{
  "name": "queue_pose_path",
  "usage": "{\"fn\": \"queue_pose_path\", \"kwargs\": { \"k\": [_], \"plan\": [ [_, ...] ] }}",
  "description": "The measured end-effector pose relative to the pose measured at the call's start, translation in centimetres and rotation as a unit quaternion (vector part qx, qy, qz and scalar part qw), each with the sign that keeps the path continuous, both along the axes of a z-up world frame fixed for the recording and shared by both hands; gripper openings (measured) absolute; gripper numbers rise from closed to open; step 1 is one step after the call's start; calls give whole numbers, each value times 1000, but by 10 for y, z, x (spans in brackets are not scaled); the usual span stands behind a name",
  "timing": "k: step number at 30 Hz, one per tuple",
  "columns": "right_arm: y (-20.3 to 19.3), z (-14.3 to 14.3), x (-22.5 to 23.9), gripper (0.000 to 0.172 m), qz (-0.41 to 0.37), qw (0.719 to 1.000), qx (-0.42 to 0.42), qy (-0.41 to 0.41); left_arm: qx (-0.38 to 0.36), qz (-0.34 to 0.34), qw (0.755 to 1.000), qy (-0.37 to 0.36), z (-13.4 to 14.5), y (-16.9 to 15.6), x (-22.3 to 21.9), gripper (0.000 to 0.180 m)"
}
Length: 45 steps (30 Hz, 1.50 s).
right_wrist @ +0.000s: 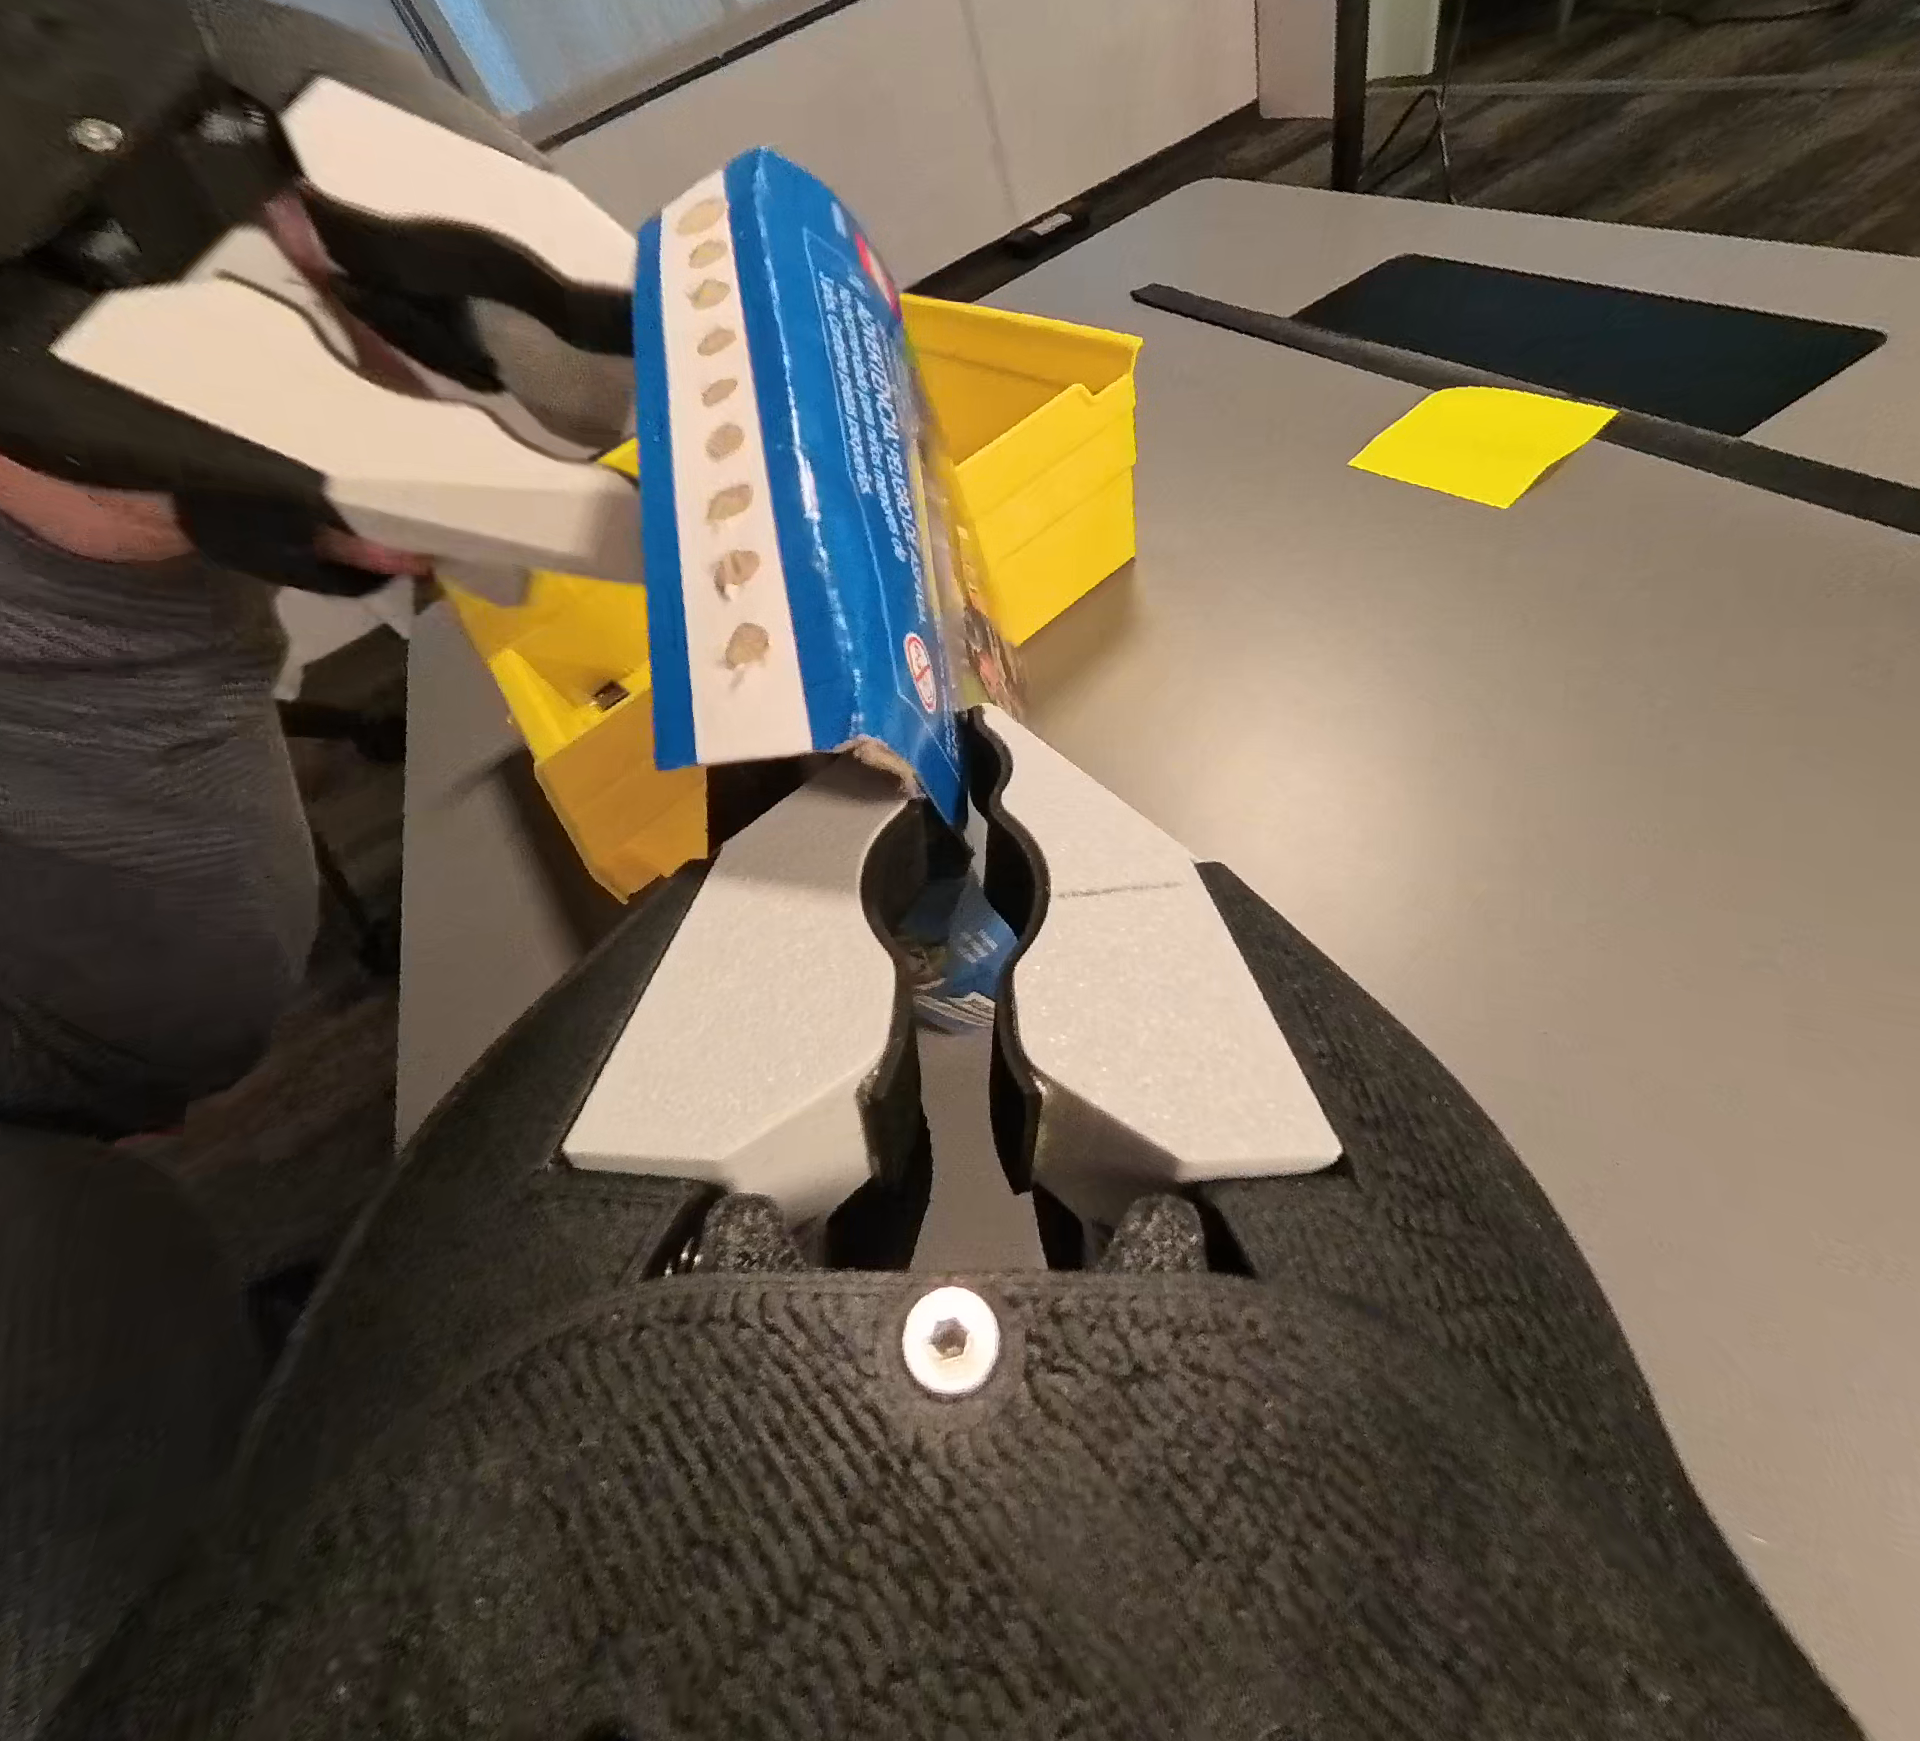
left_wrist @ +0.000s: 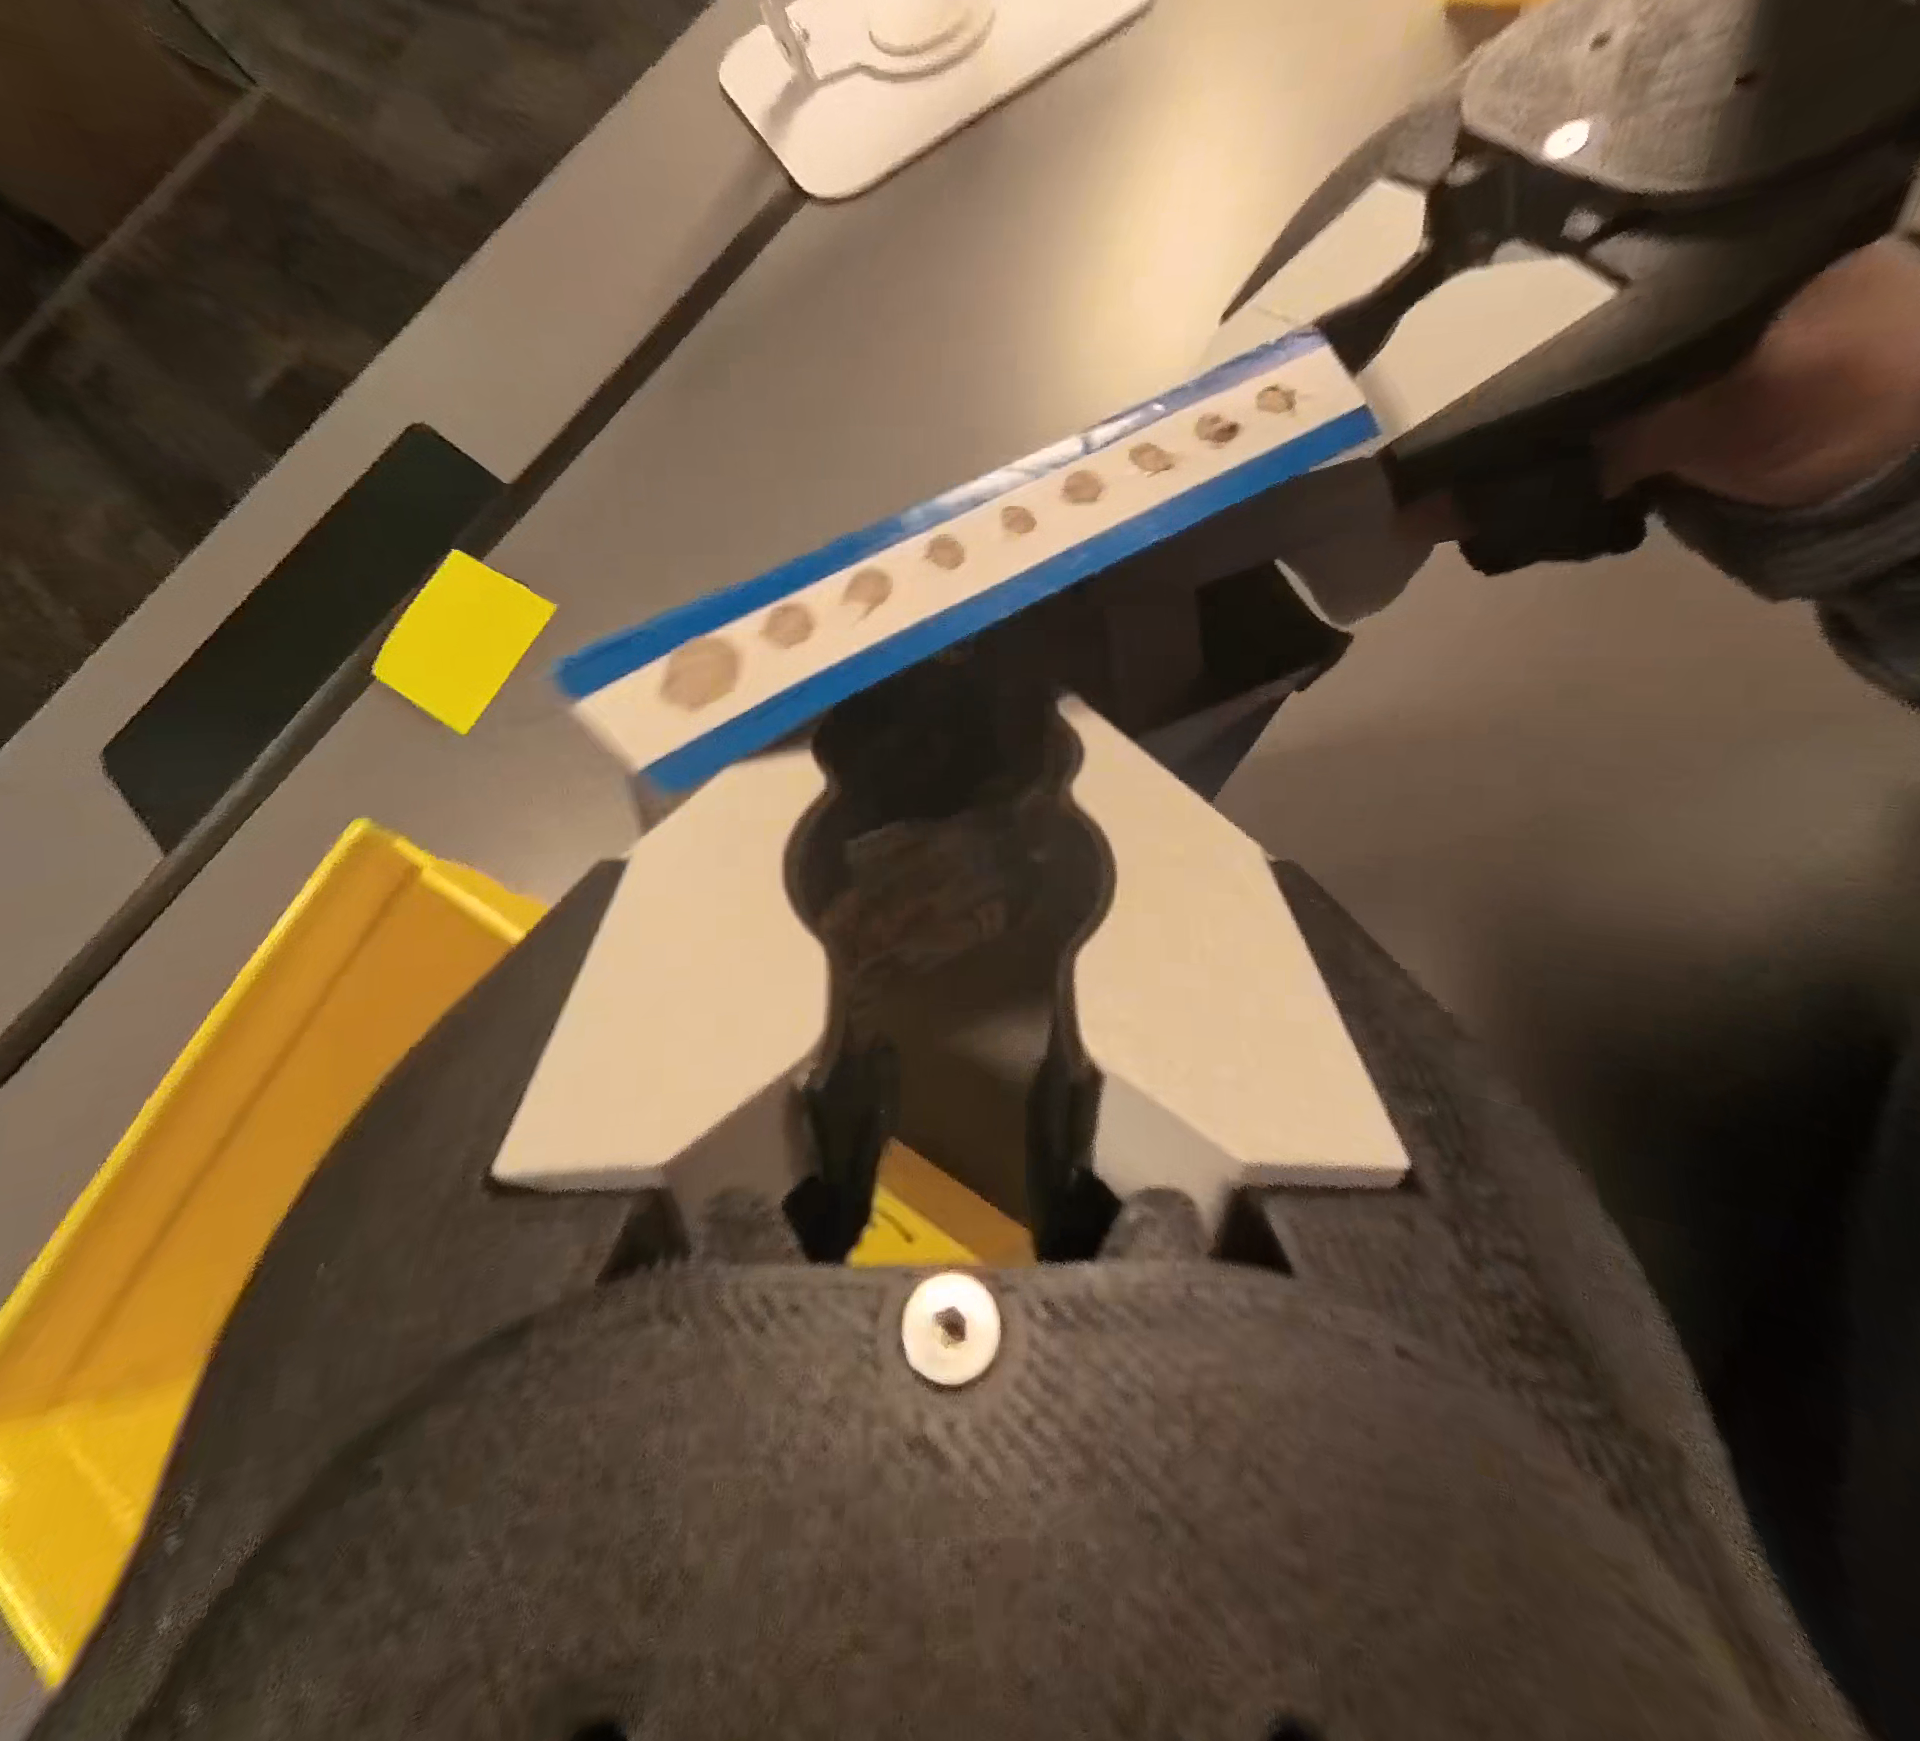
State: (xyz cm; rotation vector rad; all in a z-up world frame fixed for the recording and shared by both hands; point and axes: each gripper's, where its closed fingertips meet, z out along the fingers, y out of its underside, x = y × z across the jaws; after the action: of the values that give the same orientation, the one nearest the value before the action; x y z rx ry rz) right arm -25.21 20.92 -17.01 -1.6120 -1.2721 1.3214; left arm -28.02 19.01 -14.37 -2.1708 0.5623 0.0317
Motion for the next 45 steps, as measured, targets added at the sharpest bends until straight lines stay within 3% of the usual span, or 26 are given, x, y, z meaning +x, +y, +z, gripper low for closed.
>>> {"fn": "queue_pose_path", "kwargs": {
  "k": [4,7,9,11,14,20,25,30,33,35,40,43,45],
  "plan": [
    [-1,0,-1,1,4,1000,0,1,71,94,990,-82,23,-31,-39,37],
    [-1,0,-1,2,5,1000,2,0,65,179,974,-123,1,-61,-84,32],
    [-1,0,-2,2,5,1000,2,0,-17,222,967,-126,-40,-81,-106,33],
    [-1,0,-3,2,6,1000,1,0,-139,262,943,-151,-88,-105,-114,36],
    [0,0,-3,2,5,1000,1,0,-294,237,899,-223,-134,-125,-95,54],
    [2,-1,-3,2,4,1000,-1,0,-416,215,871,-150,-165,-135,-97,49],
    [3,-1,-3,2,5,1000,-2,0,-475,198,853,-82,-167,-143,-99,48],
    [2,-1,-3,2,6,1000,4,-2,-514,187,834,-72,-167,-146,-100,48],
    [2,-1,-4,2,7,1000,7,-4,-534,191,823,-17,-170,-153,-104,43],
    [1,-1,-4,2,7,1000,7,-4,-534,176,827,-12,-170,-153,-93,25],
    [1,-1,-4,2,10,1000,7,-4,-508,167,845,-19,-170,-151,-87,22],
    [1,-2,-4,2,10,1000,5,-2,-446,168,878,-33,-169,-144,-89,20],
    [2,-2,-4,2,9,1000,2,-1,-362,189,911,-48,-156,-132,-97,2]
  ]
}}
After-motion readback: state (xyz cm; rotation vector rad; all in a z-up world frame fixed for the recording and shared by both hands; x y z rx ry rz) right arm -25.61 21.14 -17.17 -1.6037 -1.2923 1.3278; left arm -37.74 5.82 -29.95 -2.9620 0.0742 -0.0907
